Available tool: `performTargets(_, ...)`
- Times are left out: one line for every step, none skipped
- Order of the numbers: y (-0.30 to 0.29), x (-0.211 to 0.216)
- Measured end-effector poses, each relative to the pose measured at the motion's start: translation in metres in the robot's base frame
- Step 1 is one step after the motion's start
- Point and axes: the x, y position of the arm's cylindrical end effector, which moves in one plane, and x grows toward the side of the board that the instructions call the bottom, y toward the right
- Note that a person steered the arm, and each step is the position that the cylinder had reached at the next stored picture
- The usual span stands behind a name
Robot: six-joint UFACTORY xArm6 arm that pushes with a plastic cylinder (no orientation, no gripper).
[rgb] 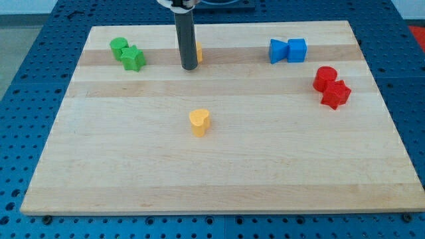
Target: Move the yellow hexagon to the top center of the board
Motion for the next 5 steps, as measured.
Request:
performTargets(0.003,-0.006)
performTargets(-0.008,-0.029)
performTargets(-0.022,-0.043)
performTargets(-0.018,-0.046)
performTargets(0.008,-0.046)
